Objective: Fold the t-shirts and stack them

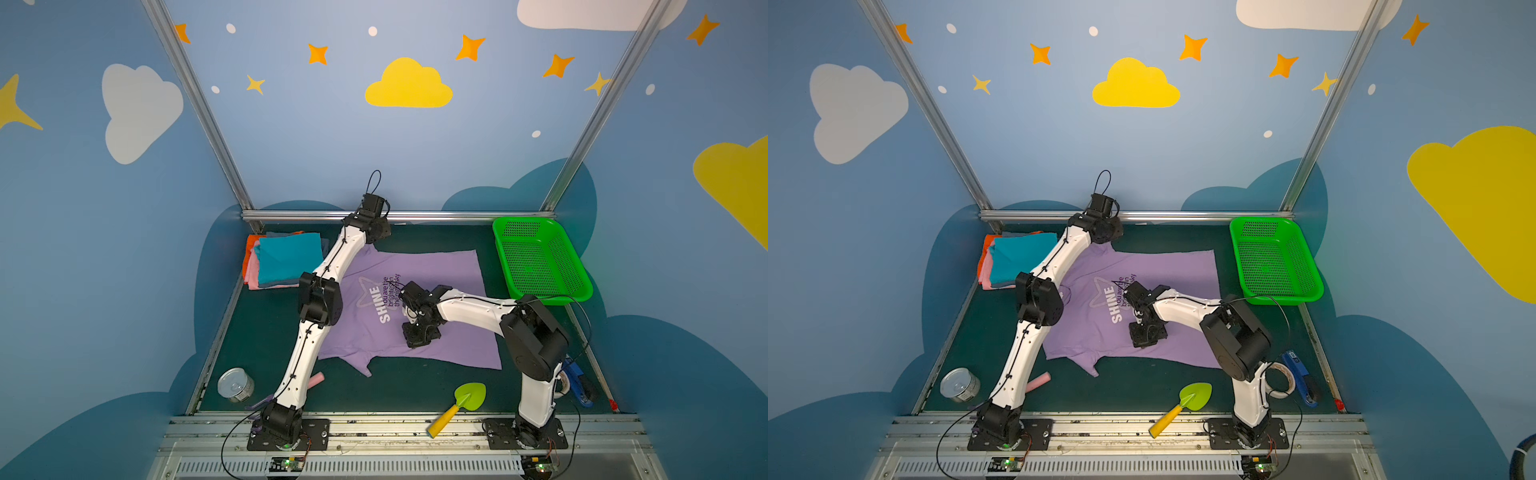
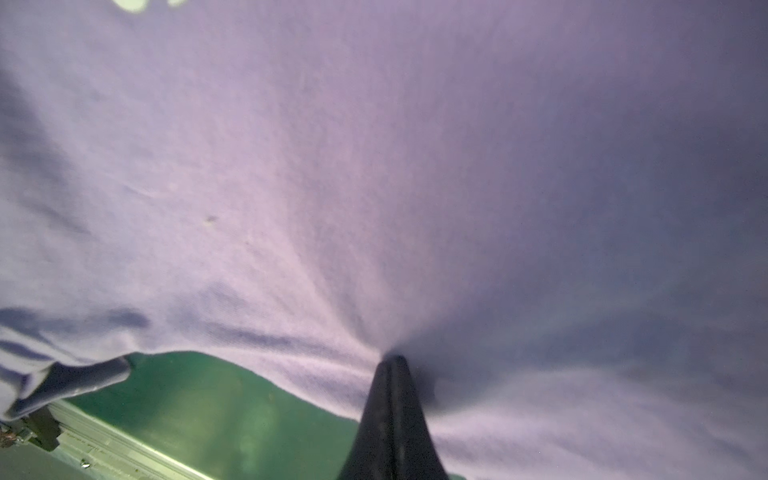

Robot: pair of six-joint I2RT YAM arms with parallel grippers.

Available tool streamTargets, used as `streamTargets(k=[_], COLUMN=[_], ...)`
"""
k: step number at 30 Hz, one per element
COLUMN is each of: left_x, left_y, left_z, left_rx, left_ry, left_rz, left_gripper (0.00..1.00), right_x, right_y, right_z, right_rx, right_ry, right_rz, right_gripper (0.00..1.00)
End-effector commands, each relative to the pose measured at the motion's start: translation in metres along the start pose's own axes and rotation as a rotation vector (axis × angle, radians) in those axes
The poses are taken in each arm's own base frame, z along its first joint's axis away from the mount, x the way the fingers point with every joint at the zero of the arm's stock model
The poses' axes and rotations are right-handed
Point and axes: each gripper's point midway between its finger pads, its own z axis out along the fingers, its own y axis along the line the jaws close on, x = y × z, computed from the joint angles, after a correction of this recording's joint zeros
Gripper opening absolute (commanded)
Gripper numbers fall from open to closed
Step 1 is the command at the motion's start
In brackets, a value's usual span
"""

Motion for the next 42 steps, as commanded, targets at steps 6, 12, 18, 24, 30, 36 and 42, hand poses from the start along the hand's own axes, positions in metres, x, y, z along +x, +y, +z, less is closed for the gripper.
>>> streamTargets(k=[6, 12, 18, 24, 30, 36, 42], left_x=[0.046, 0.093, 0.155, 0.204, 0.224, 0.243, 0.246], left_y=[0.057, 0.133, 0.191, 0.233, 0.257, 0.266, 0.266], left_z=[-0.097, -0.155, -0.185, -0.199, -0.205, -0.187, -0.165], left_rx=[-0.106, -0.263, -0.381, -0.500, -0.542, -0.526, -0.494], left_ry=[0.073, 0.087, 0.137, 0.177, 0.172, 0.205, 0.208], left_rz=[-0.039, -0.143, -0.229, -0.335, -0.404, -0.449, -0.486], left_gripper=[0.08, 0.08, 0.10, 0.15, 0.17, 0.17, 0.18], right_x=[0.019, 0.019, 0.037, 0.046, 0.045, 0.034, 0.014], right_y=[-0.018, 0.032, 0.105, 0.153, 0.166, 0.169, 0.181], right_z=[-0.008, -0.030, -0.028, -0.004, 0.022, 0.038, 0.007], right_rx=[0.102, 0.075, -0.042, -0.158, -0.173, -0.163, -0.273], right_ry=[0.030, -0.033, -0.031, 0.037, 0.095, 0.110, 0.077], right_rz=[-0.040, -0.258, -0.493, -0.565, -0.585, -0.561, -0.511], right_gripper=[0.00, 0.00, 0.17, 0.29, 0.34, 0.31, 0.00])
